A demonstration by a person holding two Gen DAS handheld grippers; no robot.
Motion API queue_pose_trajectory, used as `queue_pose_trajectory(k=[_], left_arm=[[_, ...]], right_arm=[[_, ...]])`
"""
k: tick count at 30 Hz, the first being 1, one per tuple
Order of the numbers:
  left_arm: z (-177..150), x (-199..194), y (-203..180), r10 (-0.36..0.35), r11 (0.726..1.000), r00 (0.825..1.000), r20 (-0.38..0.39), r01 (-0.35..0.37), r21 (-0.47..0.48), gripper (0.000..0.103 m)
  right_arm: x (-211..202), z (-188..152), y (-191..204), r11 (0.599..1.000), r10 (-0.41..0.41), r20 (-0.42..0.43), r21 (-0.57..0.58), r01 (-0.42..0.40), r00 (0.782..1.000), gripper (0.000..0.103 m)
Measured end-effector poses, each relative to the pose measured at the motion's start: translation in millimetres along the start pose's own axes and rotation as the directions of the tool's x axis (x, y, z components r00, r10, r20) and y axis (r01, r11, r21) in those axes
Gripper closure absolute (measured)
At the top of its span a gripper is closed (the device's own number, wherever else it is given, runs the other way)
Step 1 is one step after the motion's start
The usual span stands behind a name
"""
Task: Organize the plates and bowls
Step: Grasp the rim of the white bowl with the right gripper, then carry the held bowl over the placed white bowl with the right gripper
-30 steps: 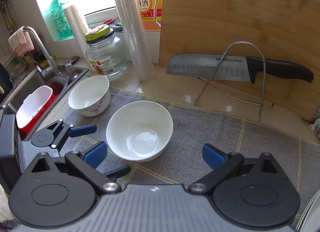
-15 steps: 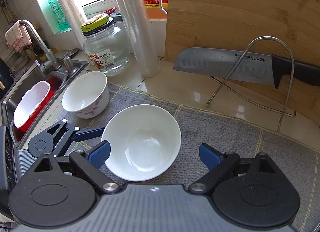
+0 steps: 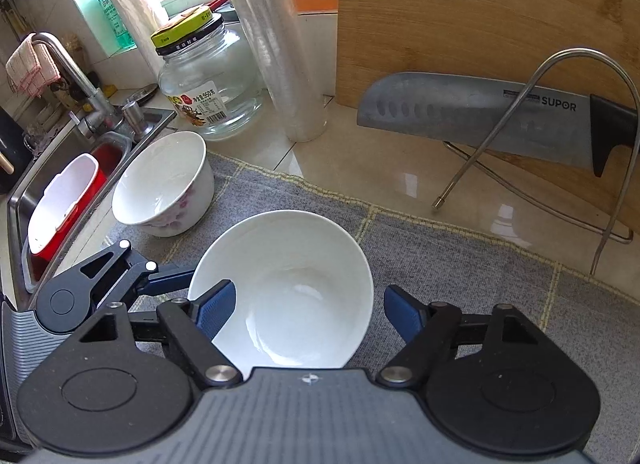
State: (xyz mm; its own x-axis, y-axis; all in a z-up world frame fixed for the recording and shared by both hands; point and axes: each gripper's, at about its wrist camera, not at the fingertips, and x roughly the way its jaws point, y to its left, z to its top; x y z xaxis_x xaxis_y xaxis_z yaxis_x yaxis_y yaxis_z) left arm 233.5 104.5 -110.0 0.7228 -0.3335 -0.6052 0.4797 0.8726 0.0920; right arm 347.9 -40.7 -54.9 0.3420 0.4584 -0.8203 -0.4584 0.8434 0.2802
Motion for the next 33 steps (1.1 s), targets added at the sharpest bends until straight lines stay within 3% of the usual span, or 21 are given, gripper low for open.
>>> queue_pose_trajectory(k=[33], left_arm=[[2.9,-2.1,0.8,-0.001,1.000,1.000,0.003,0.001,0.027,0.019]], right_arm=[[8.7,3.2,-4.6,0.999,0.046,0.002,0.009,-0.046,0.999,0.024]])
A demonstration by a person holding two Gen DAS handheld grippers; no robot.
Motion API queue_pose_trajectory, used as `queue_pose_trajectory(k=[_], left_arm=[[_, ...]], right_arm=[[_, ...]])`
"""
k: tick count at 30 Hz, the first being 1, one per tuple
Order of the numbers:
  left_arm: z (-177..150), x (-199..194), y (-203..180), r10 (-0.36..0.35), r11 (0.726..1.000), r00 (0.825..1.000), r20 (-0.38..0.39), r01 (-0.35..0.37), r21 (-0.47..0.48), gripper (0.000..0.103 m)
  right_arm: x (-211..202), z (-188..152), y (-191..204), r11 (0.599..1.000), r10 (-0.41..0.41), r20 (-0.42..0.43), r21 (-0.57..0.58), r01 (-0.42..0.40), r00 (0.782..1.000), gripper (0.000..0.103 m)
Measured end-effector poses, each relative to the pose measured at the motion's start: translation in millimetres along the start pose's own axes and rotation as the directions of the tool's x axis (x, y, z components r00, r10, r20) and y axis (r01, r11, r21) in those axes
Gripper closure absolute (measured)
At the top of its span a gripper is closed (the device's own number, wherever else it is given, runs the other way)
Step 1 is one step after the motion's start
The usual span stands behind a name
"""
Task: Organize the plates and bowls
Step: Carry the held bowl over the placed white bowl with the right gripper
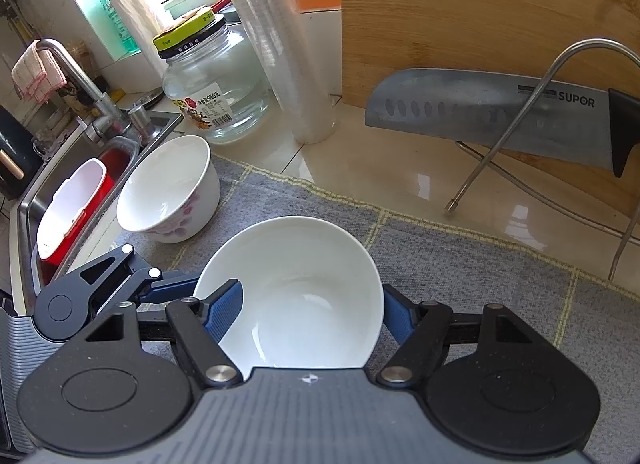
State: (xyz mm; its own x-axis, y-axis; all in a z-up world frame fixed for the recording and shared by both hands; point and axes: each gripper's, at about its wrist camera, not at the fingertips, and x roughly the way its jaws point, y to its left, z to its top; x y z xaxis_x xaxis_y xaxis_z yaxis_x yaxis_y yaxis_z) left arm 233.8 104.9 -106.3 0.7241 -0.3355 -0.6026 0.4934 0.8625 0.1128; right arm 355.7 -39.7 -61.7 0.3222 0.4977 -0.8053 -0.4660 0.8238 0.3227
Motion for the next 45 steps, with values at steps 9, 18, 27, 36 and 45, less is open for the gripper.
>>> queue_pose_trajectory(k=[9,18,27,36,45], left_arm=[[1,0,1,-0.007,1.000,1.000,-0.009,0.007,-0.008,0.019],[7,-11,-2,-0.002,1.000,1.000,-0.015,0.002,-0.010,0.019],[21,-39,-10,-0.001,1.000,1.000,-0.025,0.001,-0.009,0.019],[27,-68,-27,-0.012,1.000,1.000,0.009,0.012,0.025,0.019],[29,-88,-51,-0.012,0.999,0.999,0.032,0.010,0.037,0.019]], right_arm=[[-3,0,3,1.000,0.002,0.003,-0.003,-0.002,1.000,0.027],[-15,-1,9,1.000,0.003,0.023,-0.011,-0.002,1.000,0.027],[-42,-7,26,0.999,-0.010,0.047,-0.040,0.012,0.999,0.026],[-72,-24,35,0.999,-0.016,0.078,-0.045,0.020,0.997,0.026],[-101,-46,39,0.997,-0.021,0.110,-0.066,0.028,0.994,0.026]])
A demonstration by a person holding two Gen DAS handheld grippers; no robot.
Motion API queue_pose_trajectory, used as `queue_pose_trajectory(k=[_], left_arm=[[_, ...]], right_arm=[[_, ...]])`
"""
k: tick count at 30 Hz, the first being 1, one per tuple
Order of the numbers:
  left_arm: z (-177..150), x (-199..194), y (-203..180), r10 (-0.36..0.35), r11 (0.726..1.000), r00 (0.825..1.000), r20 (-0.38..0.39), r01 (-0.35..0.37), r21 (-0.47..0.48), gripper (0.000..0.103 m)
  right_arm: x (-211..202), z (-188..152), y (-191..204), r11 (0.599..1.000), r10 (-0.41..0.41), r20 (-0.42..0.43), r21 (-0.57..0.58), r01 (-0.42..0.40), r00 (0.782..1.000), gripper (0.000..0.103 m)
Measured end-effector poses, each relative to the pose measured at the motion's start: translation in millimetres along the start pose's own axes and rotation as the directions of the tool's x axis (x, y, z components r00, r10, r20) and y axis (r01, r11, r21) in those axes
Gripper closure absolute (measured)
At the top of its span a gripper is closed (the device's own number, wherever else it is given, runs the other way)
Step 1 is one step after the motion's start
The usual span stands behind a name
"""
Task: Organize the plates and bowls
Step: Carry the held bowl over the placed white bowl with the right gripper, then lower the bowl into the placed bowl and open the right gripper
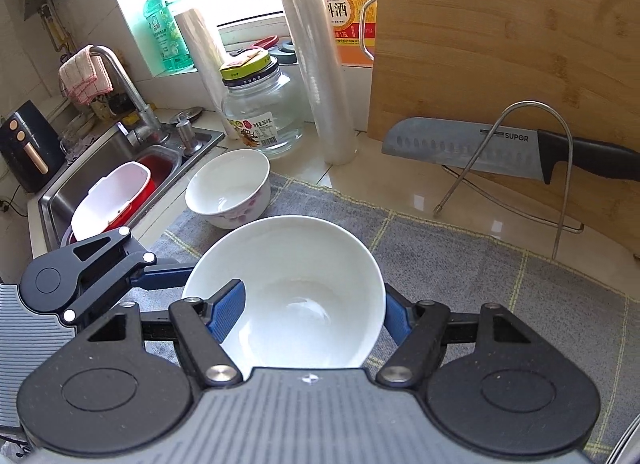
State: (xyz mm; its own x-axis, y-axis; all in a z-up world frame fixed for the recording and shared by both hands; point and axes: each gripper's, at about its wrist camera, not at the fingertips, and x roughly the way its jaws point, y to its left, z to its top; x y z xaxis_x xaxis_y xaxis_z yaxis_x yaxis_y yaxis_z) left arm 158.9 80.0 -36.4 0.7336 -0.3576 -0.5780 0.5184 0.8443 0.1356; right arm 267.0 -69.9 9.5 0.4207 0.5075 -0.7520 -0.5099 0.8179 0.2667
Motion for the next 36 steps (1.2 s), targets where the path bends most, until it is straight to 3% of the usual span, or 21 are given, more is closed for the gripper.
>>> queue_pose_trajectory(k=[22,36], left_arm=[[1,-17,-63,-0.028,0.999,1.000,-0.007,0.028,0.019,0.019],[-8,-10,-79,-0.078,0.997,0.996,-0.053,0.078,0.001,0.019]], right_arm=[[-54,-53,-12,1.000,-0.011,0.017,0.011,0.011,1.000,0.026],[-53,-78,-24,0.998,-0.015,-0.028,0.055,0.016,0.999,0.026]])
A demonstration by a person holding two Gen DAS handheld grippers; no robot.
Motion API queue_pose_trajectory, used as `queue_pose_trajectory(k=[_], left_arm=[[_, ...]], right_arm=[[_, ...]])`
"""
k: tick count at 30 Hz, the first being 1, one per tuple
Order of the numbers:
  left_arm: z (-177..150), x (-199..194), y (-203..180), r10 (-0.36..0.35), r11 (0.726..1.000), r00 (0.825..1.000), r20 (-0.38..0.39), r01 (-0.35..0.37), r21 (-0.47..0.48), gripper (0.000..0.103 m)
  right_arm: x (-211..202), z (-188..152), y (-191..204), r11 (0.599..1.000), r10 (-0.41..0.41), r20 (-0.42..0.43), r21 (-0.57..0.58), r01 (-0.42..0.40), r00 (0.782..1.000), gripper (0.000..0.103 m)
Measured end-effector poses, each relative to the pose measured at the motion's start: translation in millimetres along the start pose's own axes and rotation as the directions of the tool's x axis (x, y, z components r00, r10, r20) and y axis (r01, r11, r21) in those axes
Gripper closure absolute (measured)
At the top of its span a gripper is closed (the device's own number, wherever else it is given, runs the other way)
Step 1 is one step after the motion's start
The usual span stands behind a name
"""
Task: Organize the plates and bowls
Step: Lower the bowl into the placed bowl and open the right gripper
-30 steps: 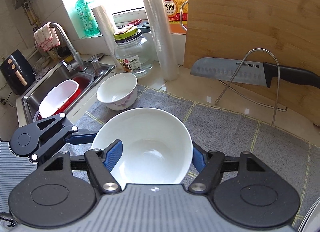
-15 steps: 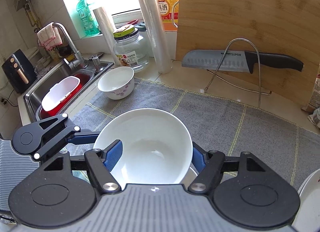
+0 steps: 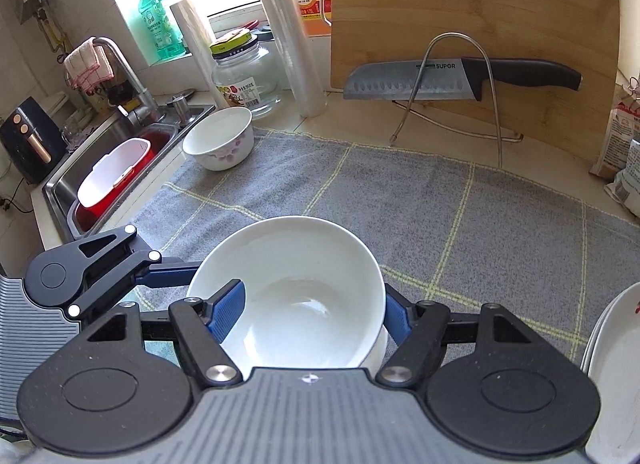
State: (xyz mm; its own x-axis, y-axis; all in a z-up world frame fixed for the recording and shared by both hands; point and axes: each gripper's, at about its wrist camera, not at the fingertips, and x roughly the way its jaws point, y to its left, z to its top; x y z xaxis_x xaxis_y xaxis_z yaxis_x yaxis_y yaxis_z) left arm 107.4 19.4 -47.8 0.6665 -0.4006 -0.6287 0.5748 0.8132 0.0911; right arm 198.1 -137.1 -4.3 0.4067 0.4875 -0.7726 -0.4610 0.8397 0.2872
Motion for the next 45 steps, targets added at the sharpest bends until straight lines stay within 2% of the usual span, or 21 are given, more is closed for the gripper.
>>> queue_pose_trajectory(k=[21,45], left_arm=[[-6,18,1,-0.023,1.000,0.998,-0.063,0.023,-0.003,0.019],[-4,19,6,-0.053,0.998,0.996,-0.073,0.050,-0.037,0.017]], right_arm=[[11,-8,-6,1.000,0.003,-0.028,0.016,-0.003,1.000,0.026],[14,-9,-7,1.000,0.001,-0.030,0.013,0.000,1.000,0.026]])
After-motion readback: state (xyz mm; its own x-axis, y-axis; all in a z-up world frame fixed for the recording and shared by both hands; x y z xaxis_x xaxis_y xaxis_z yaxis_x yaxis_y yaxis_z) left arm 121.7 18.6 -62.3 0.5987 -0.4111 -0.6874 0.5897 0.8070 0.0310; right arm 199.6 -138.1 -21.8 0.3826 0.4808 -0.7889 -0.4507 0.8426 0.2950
